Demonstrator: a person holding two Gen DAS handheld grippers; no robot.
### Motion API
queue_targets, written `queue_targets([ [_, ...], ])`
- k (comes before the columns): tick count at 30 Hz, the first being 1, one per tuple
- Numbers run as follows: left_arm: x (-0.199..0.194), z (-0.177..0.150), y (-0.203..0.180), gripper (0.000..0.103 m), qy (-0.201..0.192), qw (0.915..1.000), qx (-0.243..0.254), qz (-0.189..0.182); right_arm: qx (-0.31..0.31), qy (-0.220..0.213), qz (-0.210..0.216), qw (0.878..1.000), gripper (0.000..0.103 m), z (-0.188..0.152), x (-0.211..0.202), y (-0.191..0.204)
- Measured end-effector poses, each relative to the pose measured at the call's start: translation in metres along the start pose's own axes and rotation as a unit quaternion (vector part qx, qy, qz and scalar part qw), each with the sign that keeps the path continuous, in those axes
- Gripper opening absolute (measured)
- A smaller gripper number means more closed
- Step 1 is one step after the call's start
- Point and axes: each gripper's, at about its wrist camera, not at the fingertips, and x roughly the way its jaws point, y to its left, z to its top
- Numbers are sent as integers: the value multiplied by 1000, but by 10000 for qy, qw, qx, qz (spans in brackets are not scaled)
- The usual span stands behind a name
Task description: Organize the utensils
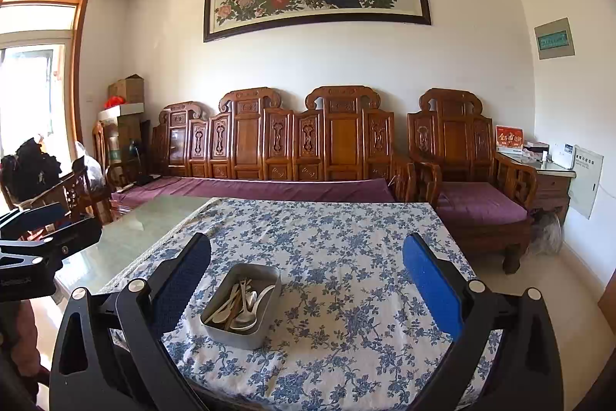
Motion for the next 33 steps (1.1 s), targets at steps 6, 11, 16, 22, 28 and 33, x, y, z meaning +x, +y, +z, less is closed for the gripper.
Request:
queue_targets([
  [6,1,-2,1,95,-3,10000,-20,-18,3,11,12,10000,100,0,-1,1],
  [11,2,-3,0,95,-4,10000,-11,-12,6,11,12,10000,100,-1,-1,1],
  [16,2,-2,1,95,-3,10000,-18,-16,5,8,14,10000,100,0,-1,0],
  [22,2,-2,1,95,5,10000,-17,-17,3,9,11,10000,100,0,0,0],
  [28,3,-3,1,95,6,10000,-17,-18,5,9,13,10000,100,0,0,0],
  [33,3,-3,1,95,14,10000,-17,-20,6,9,11,10000,100,-1,0,0],
])
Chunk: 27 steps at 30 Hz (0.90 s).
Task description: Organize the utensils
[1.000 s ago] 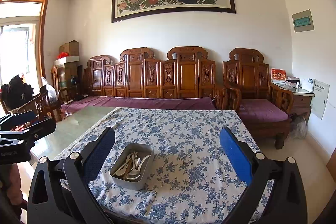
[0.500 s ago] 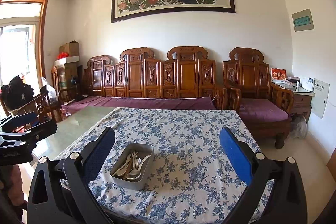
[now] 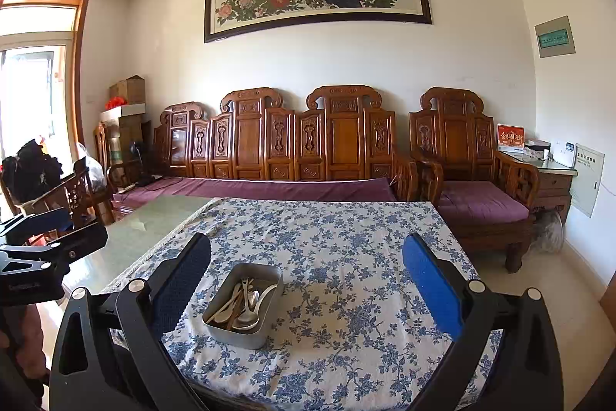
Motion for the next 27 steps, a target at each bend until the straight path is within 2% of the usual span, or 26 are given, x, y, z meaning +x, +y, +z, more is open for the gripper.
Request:
queue_targets([
  [27,2,-3,0,95,-25,10000,-3,-16,10,-4,5,10000,100,0,0,0],
])
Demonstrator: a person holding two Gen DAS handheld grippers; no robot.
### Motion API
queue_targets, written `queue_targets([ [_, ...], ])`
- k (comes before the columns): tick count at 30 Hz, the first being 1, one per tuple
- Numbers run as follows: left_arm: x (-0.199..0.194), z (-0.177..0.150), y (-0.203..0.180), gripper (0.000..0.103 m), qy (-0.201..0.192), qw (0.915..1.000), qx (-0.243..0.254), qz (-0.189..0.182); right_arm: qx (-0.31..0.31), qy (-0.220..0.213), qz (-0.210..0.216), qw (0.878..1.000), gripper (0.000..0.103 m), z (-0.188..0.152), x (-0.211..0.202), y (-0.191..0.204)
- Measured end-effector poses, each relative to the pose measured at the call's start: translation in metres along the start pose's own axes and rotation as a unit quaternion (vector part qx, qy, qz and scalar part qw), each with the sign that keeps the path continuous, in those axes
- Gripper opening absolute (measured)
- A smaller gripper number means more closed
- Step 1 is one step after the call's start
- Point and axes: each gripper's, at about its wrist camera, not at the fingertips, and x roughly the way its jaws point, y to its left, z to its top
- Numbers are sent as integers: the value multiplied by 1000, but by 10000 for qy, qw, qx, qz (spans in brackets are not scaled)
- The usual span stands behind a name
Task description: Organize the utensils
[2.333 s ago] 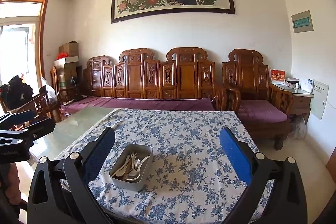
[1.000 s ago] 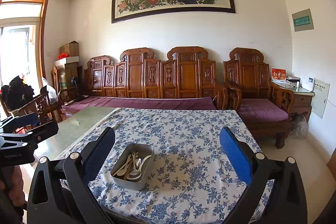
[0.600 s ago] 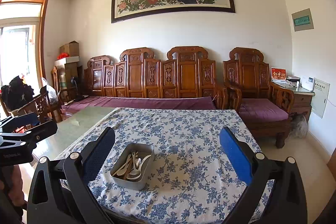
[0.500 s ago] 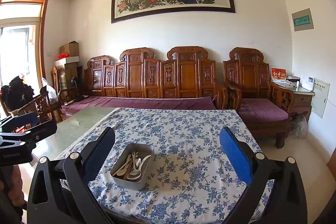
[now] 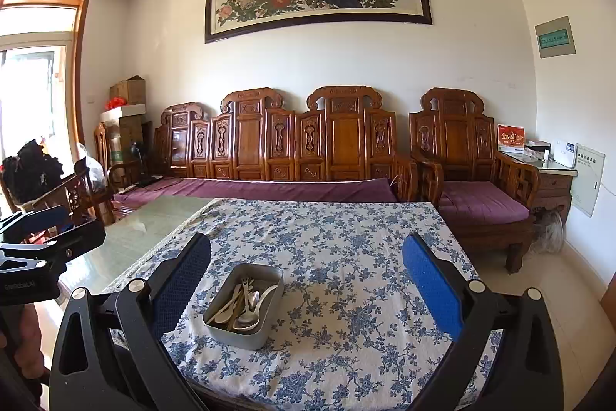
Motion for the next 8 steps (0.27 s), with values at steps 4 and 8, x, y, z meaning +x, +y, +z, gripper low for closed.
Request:
queue_targets([
  [4,0,0,1,95,-5,10000,-10,-16,-3,0,-1,10000,100,0,0,0],
  [8,-1,0,1,95,-4,10000,-15,-24,-5,5,10,10000,100,-1,0,1],
])
